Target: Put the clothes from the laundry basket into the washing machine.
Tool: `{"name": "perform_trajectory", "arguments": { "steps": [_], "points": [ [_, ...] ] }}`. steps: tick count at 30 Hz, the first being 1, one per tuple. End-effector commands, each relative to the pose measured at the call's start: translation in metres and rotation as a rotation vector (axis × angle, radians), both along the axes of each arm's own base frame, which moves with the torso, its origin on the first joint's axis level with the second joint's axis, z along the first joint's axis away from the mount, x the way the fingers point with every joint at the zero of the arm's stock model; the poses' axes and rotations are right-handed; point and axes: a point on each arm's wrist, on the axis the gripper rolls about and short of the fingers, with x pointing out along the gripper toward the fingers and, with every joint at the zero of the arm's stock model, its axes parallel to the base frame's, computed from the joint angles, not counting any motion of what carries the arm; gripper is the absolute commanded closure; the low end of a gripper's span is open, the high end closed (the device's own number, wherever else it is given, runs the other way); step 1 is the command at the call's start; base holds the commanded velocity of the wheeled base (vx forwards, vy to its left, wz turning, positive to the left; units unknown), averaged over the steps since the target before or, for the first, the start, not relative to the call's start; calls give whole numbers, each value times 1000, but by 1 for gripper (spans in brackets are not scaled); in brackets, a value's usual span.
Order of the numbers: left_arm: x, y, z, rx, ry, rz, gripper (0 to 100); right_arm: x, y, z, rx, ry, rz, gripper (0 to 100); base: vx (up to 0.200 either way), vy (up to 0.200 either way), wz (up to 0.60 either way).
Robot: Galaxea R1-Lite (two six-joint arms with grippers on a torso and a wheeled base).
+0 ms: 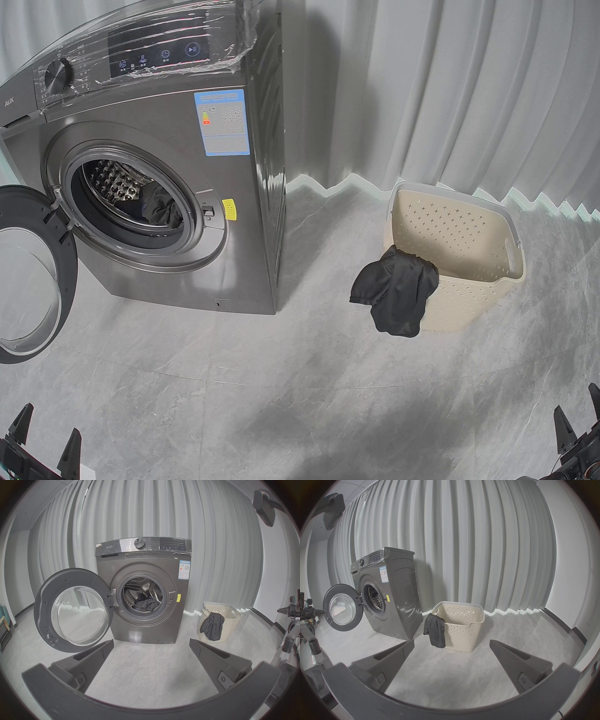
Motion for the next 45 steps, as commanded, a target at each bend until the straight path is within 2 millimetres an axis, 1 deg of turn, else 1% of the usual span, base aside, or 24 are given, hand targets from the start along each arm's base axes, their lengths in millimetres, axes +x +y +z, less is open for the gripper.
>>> {"name": "perform_trajectory", "arguments": {
  "steps": [1, 11, 23, 29, 45],
  "points": [
    [0, 0, -5, 0, 3, 0, 0, 0, 0, -4, 0, 1, 1, 0, 0, -200, 0],
    [0, 0, -5, -1, 3, -1, 0, 0, 0, -5, 0, 4, 1, 0, 0, -20, 0],
    [0, 0, -5, 0, 3, 0, 0, 0, 0, -4, -2, 2, 1, 0, 200, 0, 0],
    [0, 0, -5, -1, 3, 2, 0, 0, 0, -5, -2, 4, 3, 0, 0, 0, 0],
    [0, 0, -5, -1, 3, 5, 0, 0, 0, -5, -3, 5, 0, 0, 0, -200, 0]
  ]
}}
